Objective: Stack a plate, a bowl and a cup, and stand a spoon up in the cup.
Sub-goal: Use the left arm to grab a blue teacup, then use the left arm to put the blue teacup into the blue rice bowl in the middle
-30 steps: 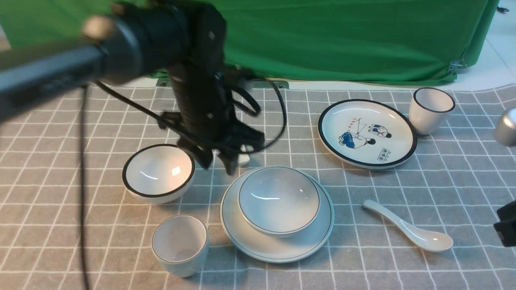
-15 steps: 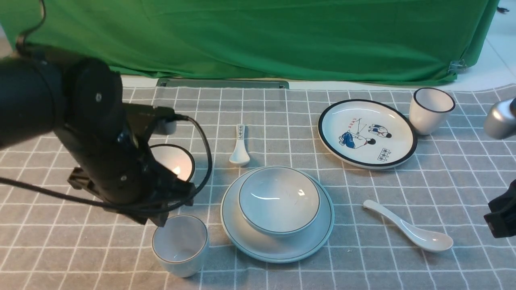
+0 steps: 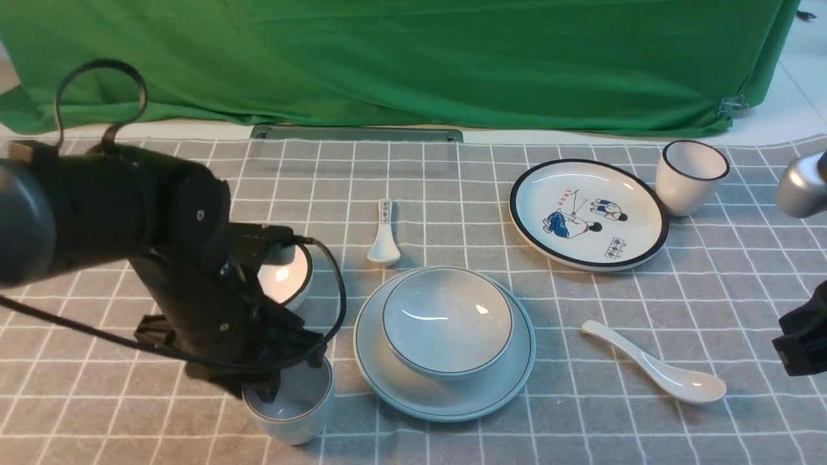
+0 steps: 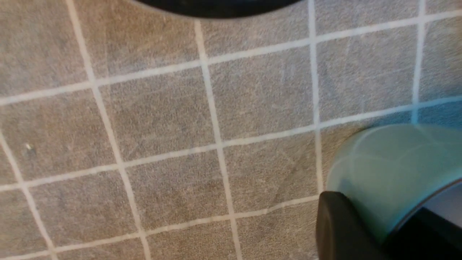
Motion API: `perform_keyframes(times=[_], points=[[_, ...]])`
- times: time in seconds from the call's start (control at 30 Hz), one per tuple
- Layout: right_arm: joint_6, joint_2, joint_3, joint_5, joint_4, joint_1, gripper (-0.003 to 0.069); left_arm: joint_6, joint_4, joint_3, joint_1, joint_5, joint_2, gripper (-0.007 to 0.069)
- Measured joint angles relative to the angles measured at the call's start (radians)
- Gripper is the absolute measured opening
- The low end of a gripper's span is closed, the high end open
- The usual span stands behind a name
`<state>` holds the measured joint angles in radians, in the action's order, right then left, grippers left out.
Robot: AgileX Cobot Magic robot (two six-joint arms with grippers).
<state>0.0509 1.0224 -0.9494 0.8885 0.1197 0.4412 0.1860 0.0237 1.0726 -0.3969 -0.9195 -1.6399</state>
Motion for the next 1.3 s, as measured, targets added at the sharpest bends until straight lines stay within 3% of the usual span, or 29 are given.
perform_keyframes(times=[0.1, 0.3, 0.53, 1.0, 1.13, 1.3], points=[[0.0, 0.0, 0.0, 0.0, 0.0, 0.0, 0.005, -0.002, 0.001, 0.09, 0.0, -0.04, 0.0, 0.0034], [0.0, 0.0, 0.0, -0.002, 0.0, 0.0, 0.005, -0.003, -0.001, 0.348, -0.065, -0.092, -0.019, 0.0027], [-0.005, 0.003, 0.0, -0.004, 0.0, 0.0, 0.005, -0.001, -0.024, 0.6, -0.163, -0.128, -0.287, 0.0027], [-0.018, 0.003, -0.001, -0.012, 0.0, 0.0, 0.005, -0.001, -0.038, 0.637, -0.163, -0.13, -0.391, 0.0034], [-0.018, 0.003, -0.001, -0.043, 0.001, 0.0, 0.005, -0.001, -0.047, 0.637, -0.163, -0.151, -0.391, 0.0089], [-0.018, 0.063, -0.027, -0.031, -0.002, -0.01, 0.0027, -0.001, -0.051, 0.637, -0.163, -0.157, -0.391, 0.0218]])
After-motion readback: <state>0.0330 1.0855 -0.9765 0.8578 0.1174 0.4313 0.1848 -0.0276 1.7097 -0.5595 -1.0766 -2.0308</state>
